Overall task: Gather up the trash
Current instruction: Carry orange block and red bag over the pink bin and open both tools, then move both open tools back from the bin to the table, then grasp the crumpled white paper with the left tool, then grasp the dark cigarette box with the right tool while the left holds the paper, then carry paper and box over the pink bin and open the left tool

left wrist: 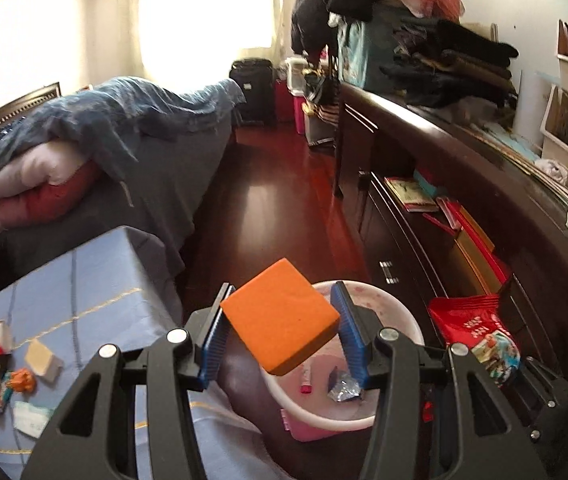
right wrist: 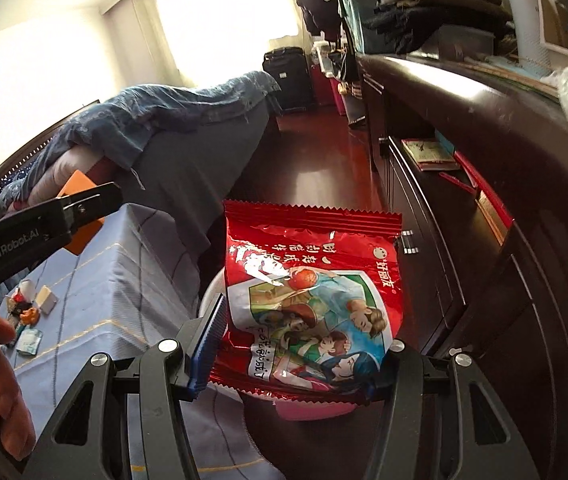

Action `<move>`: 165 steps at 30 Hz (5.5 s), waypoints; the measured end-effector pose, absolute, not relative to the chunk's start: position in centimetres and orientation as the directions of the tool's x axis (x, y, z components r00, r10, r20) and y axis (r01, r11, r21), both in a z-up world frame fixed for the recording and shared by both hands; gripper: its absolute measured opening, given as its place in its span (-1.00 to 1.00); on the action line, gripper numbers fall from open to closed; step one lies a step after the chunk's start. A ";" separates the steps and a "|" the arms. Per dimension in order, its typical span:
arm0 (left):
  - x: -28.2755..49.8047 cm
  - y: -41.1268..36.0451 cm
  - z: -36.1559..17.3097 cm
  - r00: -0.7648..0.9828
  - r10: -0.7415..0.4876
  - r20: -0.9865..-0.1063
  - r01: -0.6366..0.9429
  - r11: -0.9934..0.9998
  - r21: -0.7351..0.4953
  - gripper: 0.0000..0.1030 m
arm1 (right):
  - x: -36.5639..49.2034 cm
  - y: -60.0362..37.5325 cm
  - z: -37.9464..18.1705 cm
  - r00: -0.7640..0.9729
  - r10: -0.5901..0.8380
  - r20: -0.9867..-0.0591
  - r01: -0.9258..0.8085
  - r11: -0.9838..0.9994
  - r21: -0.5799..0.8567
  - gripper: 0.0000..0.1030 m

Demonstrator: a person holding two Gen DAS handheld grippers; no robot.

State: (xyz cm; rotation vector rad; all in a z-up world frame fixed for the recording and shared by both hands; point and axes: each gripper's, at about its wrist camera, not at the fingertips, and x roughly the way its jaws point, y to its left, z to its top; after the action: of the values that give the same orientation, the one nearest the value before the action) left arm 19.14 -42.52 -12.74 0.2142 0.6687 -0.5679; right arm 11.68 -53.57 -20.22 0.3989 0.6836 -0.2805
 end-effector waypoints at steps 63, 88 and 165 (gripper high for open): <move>21.2 0.6 -15.2 0.714 0.020 -0.699 -0.028 1.000 0.000 0.93 | 14.3 -23.7 -16.3 0.713 0.189 -0.676 -0.124 0.982 0.144 0.83; 21.6 10.6 -18.3 0.688 0.010 -0.726 -0.148 0.981 -0.127 0.28 | 21.3 -11.3 -15.9 0.693 0.219 -0.687 -0.183 0.975 0.126 0.83; 15.5 -21.9 -9.5 0.763 -0.324 -0.559 0.383 0.924 -0.013 0.32 | 9.1 -40.8 -12.7 0.844 0.094 -0.527 0.107 0.935 0.339 0.12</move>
State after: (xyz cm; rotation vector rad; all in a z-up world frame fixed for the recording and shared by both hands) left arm 15.49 -21.92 -9.47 0.1042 0.5885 -0.3852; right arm 9.07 -40.78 -12.74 0.3683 0.5687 -0.0072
